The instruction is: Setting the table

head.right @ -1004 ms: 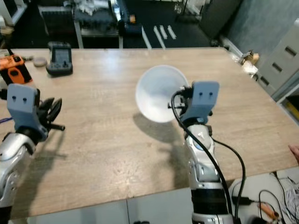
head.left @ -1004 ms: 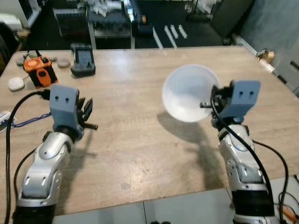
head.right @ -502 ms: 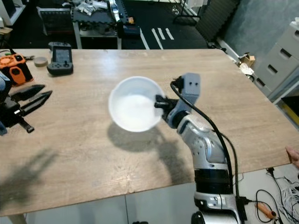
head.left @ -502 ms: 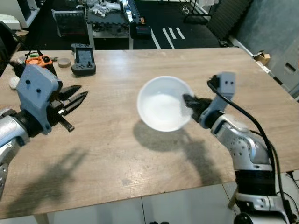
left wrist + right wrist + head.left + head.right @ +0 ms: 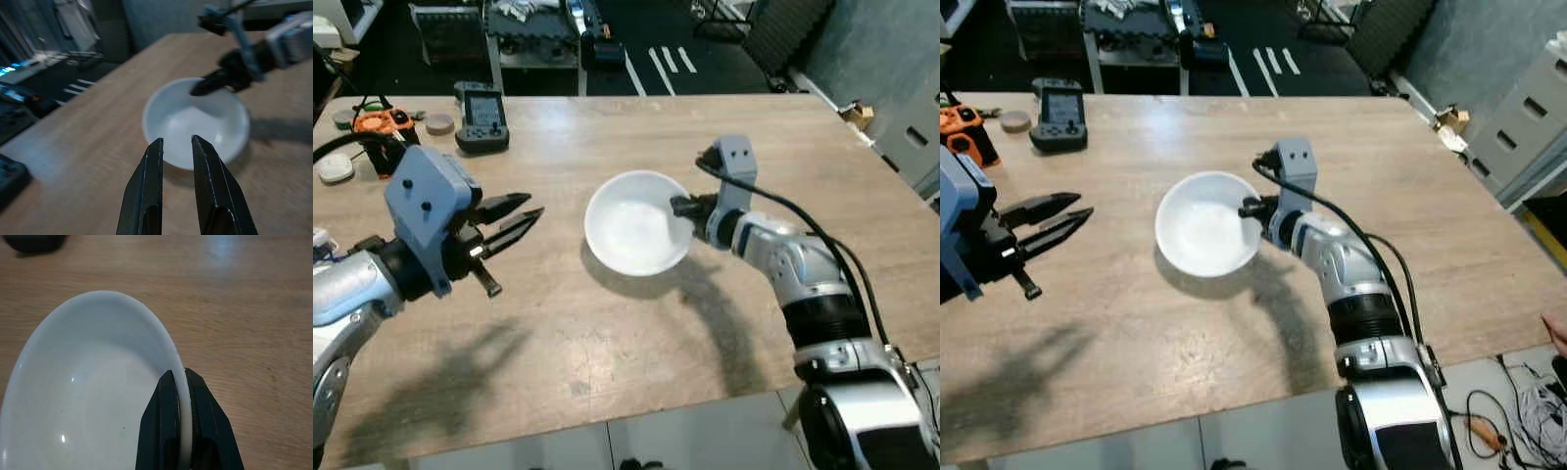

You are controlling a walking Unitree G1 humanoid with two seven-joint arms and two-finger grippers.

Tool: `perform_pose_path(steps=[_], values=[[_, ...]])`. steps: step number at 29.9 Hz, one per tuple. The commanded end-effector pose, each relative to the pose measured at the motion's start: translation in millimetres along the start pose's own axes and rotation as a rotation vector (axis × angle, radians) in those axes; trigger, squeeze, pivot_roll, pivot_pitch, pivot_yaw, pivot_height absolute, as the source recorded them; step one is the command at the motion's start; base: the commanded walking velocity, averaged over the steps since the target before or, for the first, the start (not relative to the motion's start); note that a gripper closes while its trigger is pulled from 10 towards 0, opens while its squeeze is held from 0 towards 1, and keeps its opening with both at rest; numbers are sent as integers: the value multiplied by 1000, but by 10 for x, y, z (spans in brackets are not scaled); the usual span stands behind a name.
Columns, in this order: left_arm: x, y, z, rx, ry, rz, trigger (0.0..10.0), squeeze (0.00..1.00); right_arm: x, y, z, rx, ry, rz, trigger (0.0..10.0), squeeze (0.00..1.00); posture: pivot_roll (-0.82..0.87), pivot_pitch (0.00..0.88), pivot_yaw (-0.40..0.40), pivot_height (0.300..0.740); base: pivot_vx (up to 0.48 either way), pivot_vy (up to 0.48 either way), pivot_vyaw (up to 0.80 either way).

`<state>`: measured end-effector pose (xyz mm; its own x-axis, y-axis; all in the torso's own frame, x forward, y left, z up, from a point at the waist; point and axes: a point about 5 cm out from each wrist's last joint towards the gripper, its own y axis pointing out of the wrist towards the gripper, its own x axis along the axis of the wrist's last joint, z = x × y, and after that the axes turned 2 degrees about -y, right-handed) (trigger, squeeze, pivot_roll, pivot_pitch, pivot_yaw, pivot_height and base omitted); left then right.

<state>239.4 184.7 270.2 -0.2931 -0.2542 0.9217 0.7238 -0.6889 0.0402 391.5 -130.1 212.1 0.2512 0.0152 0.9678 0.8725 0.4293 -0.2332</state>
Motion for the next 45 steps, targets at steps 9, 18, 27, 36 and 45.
perform_pose_path(steps=[9,18,27,36,45], values=[[-6,-133,-64,-58,-10,53,10000,0,-68,-85,-318,-43,27,50,10000,1000,73,115,-50,740,0,0,0],[-21,-108,-79,-55,-25,55,10000,0,128,-99,-343,-28,63,-55,10000,1000,72,114,-41,740,0,0,0],[-63,-26,-30,62,-60,20,10000,0,611,-449,-424,-105,27,-440,10000,0,74,109,-24,740,0,0,0],[-351,267,-79,337,-195,11,10000,0,330,-844,-323,-349,-24,-642,10000,0,41,102,1,740,0,0,0],[-521,417,-50,515,-237,46,10000,0,5,-957,-138,-501,84,-698,10000,0,47,96,30,740,0,0,0]])
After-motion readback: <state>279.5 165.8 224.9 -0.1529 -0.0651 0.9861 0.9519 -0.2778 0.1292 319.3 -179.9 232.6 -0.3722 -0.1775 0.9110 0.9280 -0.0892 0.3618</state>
